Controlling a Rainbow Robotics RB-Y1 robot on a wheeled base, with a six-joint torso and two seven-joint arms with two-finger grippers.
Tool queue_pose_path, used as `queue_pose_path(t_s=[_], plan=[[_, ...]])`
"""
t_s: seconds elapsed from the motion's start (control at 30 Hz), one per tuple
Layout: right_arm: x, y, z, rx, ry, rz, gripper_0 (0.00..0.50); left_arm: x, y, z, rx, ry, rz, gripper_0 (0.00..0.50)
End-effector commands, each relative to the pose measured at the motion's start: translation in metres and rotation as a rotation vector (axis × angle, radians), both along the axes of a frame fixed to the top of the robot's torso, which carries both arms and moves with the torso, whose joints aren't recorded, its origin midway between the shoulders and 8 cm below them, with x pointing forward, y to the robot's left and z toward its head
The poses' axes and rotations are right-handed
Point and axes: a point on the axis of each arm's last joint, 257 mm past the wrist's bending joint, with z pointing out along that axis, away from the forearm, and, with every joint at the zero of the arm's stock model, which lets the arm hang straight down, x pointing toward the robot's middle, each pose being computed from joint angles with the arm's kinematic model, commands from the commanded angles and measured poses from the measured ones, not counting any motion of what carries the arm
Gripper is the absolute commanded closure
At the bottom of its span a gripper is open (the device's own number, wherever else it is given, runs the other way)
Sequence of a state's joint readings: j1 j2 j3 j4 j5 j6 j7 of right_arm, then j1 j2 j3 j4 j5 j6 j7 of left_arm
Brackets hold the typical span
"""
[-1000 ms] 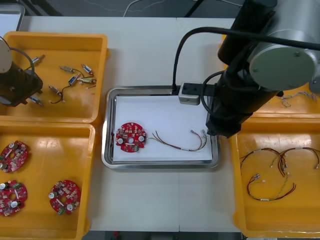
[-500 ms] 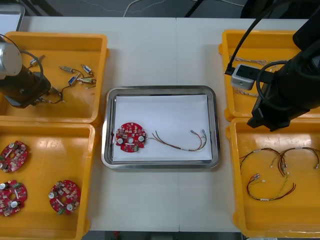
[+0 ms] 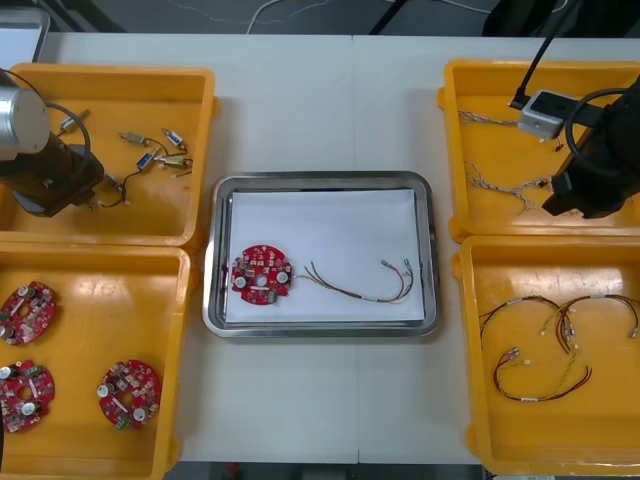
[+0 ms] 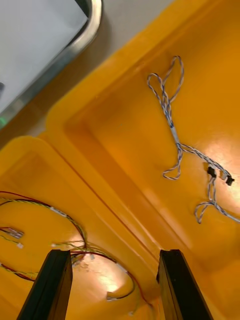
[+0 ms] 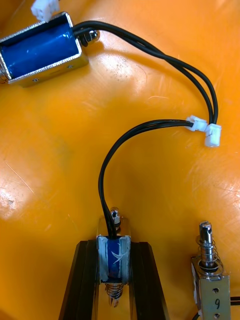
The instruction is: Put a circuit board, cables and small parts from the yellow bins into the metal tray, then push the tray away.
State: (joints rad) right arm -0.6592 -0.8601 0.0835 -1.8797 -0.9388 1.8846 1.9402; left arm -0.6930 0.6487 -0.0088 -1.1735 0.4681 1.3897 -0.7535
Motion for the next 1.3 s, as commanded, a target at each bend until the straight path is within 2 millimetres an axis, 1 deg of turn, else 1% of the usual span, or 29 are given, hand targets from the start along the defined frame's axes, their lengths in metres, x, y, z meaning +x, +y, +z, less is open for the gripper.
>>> queue_pose_path(t_s=[0.03, 0.1, 0.17, 0.3, 0.4, 0.43, 0.47, 0.73, 0.87, 1.03, 1.07, 1.13, 1.17, 1.3], plan=[[0.016, -0.039, 0.016, -0.029, -0.047, -0.003, 0.0, 0.003, 0.0, 0.004, -0.037, -0.026, 0.051, 0.5], [0.02, -0.047, 0.016, -0.035, -0.049, 0.012, 0.0, 0.002, 0.001, 0.004, -0.037, -0.024, 0.048, 0.5], [0.024, -0.056, 0.014, -0.039, -0.046, 0.023, 0.0, 0.001, 0.003, 0.009, -0.027, -0.022, 0.042, 0.5], [0.031, -0.074, 0.009, -0.057, -0.045, 0.048, 0.0, -0.008, 0.004, 0.029, 0.003, -0.004, 0.01, 0.5], [0.038, -0.089, 0.005, -0.081, -0.052, 0.068, 0.0, -0.018, -0.004, 0.046, 0.012, 0.012, -0.024, 0.5], [0.039, -0.092, 0.005, -0.085, -0.055, 0.073, 0.0, -0.019, -0.005, 0.049, 0.011, 0.015, -0.03, 0.5], [0.043, -0.098, 0.004, -0.099, -0.062, 0.083, 0.0, -0.024, -0.007, 0.057, 0.021, 0.021, -0.041, 0.5], [0.061, -0.129, -0.007, -0.151, -0.093, 0.139, 0.0, -0.05, -0.019, 0.095, 0.093, 0.05, -0.112, 0.5], [0.068, -0.144, -0.013, -0.163, -0.098, 0.166, 0.0, -0.063, -0.034, 0.111, 0.114, 0.054, -0.163, 0.5], [0.074, -0.158, -0.013, -0.164, -0.104, 0.167, 0.0, -0.074, -0.054, 0.119, 0.113, 0.06, -0.233, 0.5], [0.075, -0.161, -0.014, -0.161, -0.104, 0.16, 0.0, -0.074, -0.057, 0.121, 0.112, 0.055, -0.243, 0.5], [0.079, -0.166, -0.015, -0.148, -0.111, 0.138, 0.0, -0.075, -0.07, 0.128, 0.112, 0.035, -0.293, 0.5], [0.081, -0.167, -0.016, -0.146, -0.116, 0.134, 0.0, -0.075, -0.072, 0.13, 0.113, 0.03, -0.302, 0.5], [0.092, -0.177, -0.017, -0.134, -0.158, 0.098, 0.0, -0.079, -0.094, 0.14, 0.12, -0.002, -0.391, 0.5]])
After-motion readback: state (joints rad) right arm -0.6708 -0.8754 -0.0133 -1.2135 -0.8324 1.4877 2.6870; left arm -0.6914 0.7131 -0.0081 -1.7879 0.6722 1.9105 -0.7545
